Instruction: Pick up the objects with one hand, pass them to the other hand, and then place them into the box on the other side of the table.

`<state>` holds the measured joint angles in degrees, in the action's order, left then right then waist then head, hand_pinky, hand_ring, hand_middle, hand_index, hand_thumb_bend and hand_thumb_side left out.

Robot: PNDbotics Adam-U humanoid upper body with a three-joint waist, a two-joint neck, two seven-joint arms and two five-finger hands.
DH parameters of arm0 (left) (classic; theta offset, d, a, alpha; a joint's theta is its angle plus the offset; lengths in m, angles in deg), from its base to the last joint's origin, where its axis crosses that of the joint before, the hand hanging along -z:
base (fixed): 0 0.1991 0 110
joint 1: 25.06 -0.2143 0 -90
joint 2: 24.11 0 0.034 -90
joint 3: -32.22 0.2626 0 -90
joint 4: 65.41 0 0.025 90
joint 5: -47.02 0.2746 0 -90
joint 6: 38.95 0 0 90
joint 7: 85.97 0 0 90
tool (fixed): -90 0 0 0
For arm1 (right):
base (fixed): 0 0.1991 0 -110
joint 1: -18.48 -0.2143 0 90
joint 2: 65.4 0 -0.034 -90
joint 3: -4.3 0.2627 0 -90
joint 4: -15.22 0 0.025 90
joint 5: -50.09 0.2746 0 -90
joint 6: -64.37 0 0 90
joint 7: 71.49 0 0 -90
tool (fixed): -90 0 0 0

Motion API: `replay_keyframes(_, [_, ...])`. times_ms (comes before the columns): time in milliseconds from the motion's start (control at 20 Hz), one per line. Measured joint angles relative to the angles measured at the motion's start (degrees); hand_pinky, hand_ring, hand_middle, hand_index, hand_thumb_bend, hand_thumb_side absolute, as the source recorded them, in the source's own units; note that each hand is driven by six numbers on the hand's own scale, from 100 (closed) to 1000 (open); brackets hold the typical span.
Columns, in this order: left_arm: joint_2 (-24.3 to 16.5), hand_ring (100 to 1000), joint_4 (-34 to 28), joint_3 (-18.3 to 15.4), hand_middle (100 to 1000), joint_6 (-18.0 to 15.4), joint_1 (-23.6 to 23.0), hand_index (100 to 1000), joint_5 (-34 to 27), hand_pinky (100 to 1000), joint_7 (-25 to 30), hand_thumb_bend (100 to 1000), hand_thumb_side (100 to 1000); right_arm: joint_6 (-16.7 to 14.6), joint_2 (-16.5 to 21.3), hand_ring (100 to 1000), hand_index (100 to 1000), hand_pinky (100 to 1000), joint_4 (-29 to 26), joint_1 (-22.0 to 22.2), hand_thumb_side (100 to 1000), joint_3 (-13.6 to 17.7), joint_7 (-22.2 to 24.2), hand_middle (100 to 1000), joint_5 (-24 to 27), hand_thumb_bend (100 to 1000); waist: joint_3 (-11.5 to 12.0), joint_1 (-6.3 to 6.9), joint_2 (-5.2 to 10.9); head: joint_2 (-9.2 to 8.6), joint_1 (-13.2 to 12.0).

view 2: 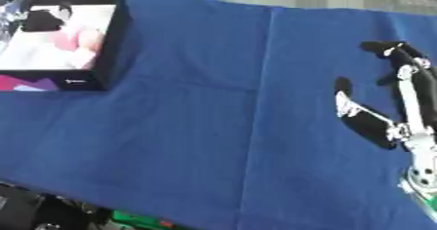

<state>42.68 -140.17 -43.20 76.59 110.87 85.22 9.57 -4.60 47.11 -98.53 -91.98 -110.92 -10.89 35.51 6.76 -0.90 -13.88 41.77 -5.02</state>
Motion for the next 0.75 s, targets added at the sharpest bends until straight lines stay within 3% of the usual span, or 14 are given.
replay_keyframes(50, [0.0,790,-2.7,-0.7,830,0.6,-1.0,802,-4.2,1000,-1.3,100,900,-0.6,0.0,818,793,551,0.0,0.3,244,0.7,-0.6,760,0.4,100,0.0,-0.1,0.01,0.06,0.9])
replay_keyframes(100, [-0.1,796,-5.6,-1.4,838,1.1,-2.2,815,-8.9,1000,-2.9,100,678,-1.2,0.0,815,787,542,0.0,0.5,100,1.4,-1.3,755,1.1,100,-0.1,-0.21,0.02,0.25,1.7])
replay_keyframes(300, [-0.7,813,-17.5,-3.7,854,1.1,-7.0,859,-28.3,1000,-10.7,100,709,-3.8,0.4,811,777,528,0.0,1.5,100,5.2,-5.1,748,4.6,100,-0.4,-0.49,0.18,0.52,4.4])
replay_keyframes(450, [-0.8,821,-24.0,-5.0,858,-0.9,-10.1,864,-40.1,1000,-16.5,100,727,-6.3,1.2,811,775,529,0.0,2.5,100,8.7,-8.1,748,7.2,100,-0.6,-0.7,0.58,0.84,6.2])
replay_keyframes(650, [-0.8,824,-29.1,-6.2,865,-4.7,-13.3,864,-51.0,1000,-22.6,100,781,-9.9,2.6,810,768,519,0.0,4.7,100,13.4,-11.5,746,9.9,100,-0.9,-0.8,0.78,0.95,7.6])
replay_keyframes(750, [-0.5,822,-30.4,-6.7,865,-6.6,-14.5,866,-54.4,1000,-24.5,192,820,-11.3,2.8,810,764,511,0.0,5.7,100,15.4,-13.1,745,11.8,100,-1.0,-0.79,0.8,0.95,7.9])
